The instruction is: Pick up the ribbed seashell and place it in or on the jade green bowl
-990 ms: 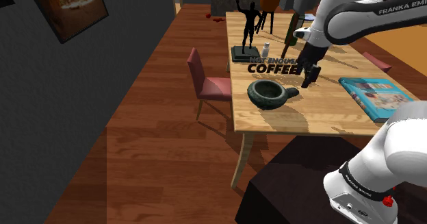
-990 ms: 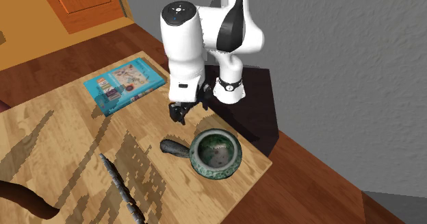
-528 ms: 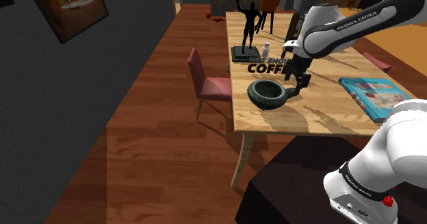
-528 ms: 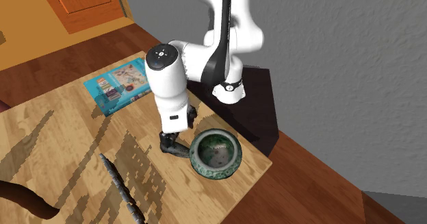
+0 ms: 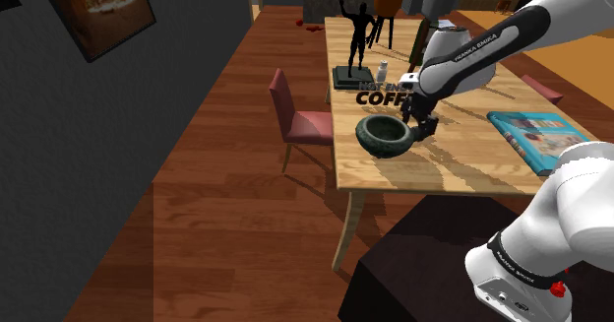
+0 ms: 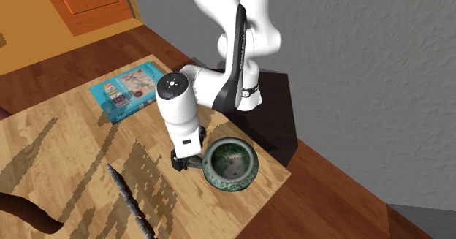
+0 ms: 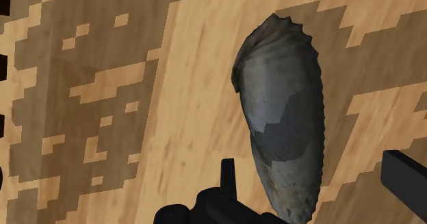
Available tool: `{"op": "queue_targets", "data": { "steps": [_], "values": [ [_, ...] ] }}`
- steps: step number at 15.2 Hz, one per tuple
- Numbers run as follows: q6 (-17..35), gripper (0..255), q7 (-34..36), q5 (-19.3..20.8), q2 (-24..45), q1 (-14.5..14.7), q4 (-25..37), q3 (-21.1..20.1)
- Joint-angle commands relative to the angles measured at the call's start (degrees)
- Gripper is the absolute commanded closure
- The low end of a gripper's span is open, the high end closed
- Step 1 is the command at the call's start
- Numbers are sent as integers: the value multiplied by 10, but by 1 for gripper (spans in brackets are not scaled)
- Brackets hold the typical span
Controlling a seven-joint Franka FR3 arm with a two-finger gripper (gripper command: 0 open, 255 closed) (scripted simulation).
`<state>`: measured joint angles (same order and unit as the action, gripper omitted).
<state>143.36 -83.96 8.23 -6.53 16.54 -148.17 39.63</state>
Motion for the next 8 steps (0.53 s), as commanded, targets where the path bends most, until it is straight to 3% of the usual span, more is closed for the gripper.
{"op": "queue_targets", "data": {
  "steps": [1,8],
  "values": [
    [19,0,-11,-15,17,4,-4,4],
    [25,0,-15,-20,23,5,-5,4]
  ]
}}
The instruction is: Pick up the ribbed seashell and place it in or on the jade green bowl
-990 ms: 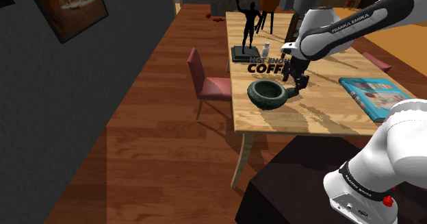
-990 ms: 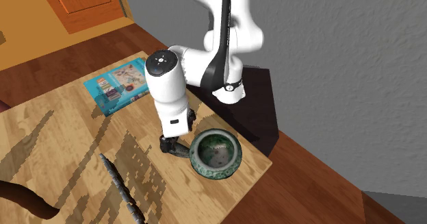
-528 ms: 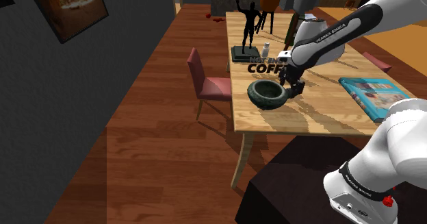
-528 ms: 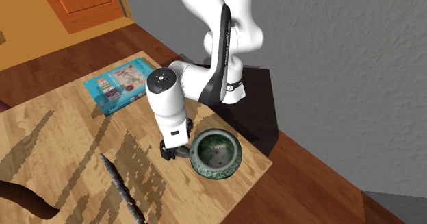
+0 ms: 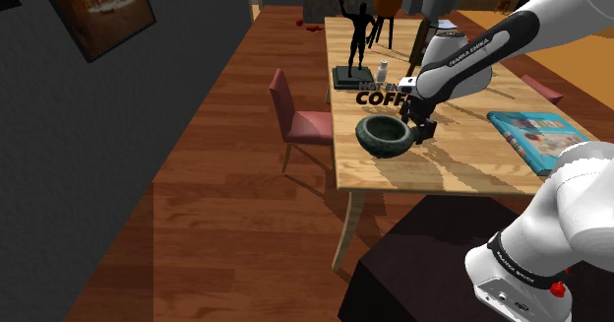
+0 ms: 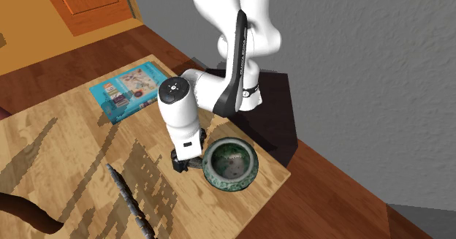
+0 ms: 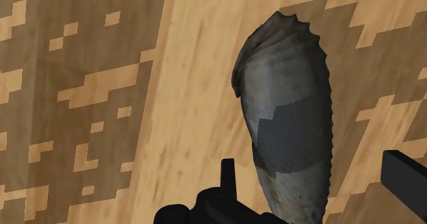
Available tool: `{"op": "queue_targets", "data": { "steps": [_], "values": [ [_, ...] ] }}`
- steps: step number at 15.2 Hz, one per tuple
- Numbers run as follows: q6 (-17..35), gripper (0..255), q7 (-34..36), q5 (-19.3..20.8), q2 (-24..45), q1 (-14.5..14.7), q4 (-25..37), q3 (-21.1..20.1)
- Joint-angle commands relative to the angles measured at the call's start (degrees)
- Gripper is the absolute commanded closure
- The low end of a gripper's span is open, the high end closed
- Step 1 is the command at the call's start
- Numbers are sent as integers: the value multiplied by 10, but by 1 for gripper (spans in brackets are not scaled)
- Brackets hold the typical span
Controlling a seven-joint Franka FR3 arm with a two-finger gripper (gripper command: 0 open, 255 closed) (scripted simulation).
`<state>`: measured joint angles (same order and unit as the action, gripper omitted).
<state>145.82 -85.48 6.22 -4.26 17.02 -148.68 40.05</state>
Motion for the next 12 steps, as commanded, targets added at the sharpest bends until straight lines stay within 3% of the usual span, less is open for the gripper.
{"op": "queue_targets", "data": {
  "steps": [1,2,12],
  "values": [
    [0,0,0,0,0,0,0,0],
    [0,255,0,0,0,0,0,0],
    [-9,255,6,9,-9,-2,2,-1]
  ]
}}
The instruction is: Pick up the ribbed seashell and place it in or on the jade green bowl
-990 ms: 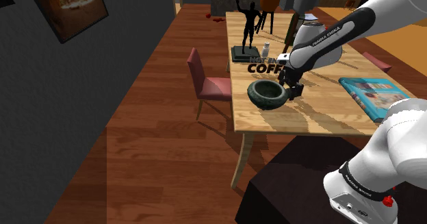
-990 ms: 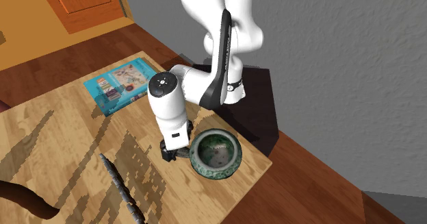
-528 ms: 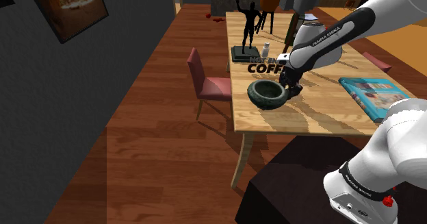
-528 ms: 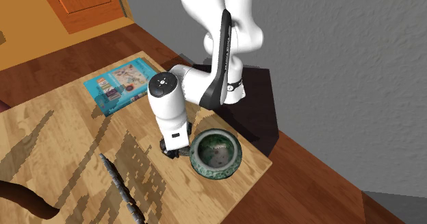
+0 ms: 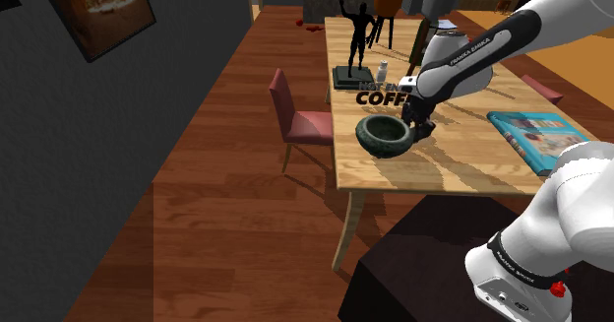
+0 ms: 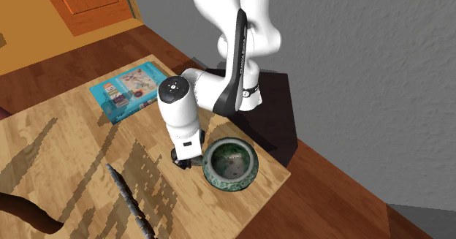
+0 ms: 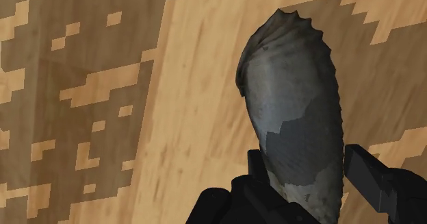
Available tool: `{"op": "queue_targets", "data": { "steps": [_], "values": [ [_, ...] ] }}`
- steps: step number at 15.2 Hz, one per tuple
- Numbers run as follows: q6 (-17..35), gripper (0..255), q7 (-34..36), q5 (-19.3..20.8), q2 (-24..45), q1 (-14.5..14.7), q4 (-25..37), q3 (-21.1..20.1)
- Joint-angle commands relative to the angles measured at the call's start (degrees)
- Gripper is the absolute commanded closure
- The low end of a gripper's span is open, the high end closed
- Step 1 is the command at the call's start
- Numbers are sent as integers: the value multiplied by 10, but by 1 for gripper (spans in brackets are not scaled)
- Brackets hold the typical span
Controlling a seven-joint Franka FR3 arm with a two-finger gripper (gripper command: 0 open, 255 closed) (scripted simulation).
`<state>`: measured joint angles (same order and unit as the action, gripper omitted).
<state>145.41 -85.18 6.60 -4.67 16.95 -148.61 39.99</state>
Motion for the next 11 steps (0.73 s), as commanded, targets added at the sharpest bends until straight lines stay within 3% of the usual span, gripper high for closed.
{"op": "queue_targets", "data": {
  "steps": [1,11],
  "values": [
    [-15,255,9,13,-15,-3,3,-2],
    [-111,255,48,64,-94,-20,29,-24]
  ]
}}
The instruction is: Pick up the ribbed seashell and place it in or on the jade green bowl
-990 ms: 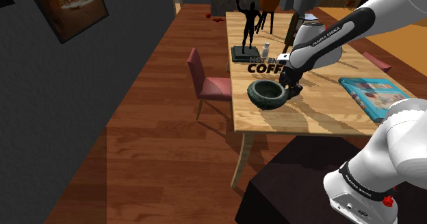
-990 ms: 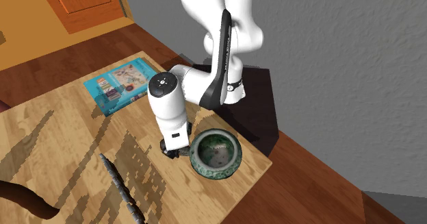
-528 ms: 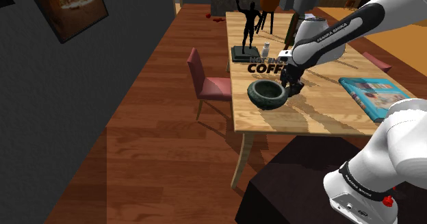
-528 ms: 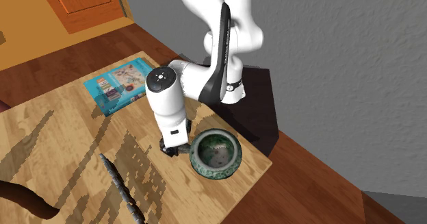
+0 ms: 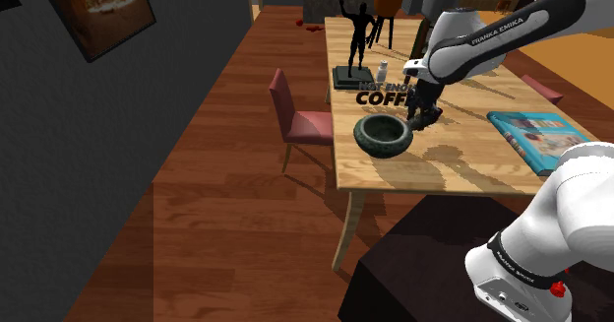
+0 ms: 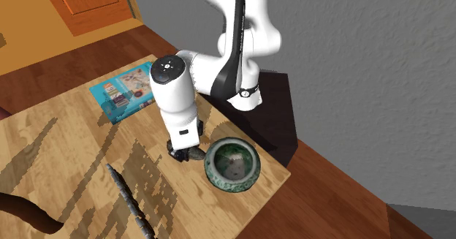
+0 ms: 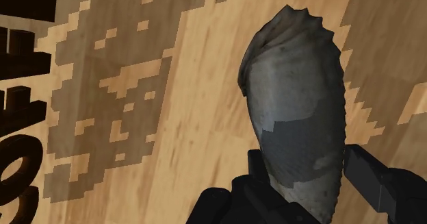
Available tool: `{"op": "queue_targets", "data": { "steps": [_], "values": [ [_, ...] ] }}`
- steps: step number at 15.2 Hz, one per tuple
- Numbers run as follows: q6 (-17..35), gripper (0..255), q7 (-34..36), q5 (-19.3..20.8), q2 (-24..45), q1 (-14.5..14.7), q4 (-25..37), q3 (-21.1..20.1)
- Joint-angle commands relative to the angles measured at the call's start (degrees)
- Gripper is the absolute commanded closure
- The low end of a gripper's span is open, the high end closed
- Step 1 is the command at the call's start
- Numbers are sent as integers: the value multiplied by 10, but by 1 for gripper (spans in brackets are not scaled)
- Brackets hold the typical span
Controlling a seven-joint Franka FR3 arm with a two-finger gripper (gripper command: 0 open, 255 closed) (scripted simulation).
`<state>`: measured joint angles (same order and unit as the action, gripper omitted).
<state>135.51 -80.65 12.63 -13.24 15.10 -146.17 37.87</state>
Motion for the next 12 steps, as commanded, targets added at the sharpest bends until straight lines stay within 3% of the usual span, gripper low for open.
{"op": "queue_targets", "data": {
  "steps": [1,12],
  "values": [
    [-21,255,5,7,-15,-3,7,-5],
    [-121,255,21,23,-75,-12,51,-31]
  ]
}}
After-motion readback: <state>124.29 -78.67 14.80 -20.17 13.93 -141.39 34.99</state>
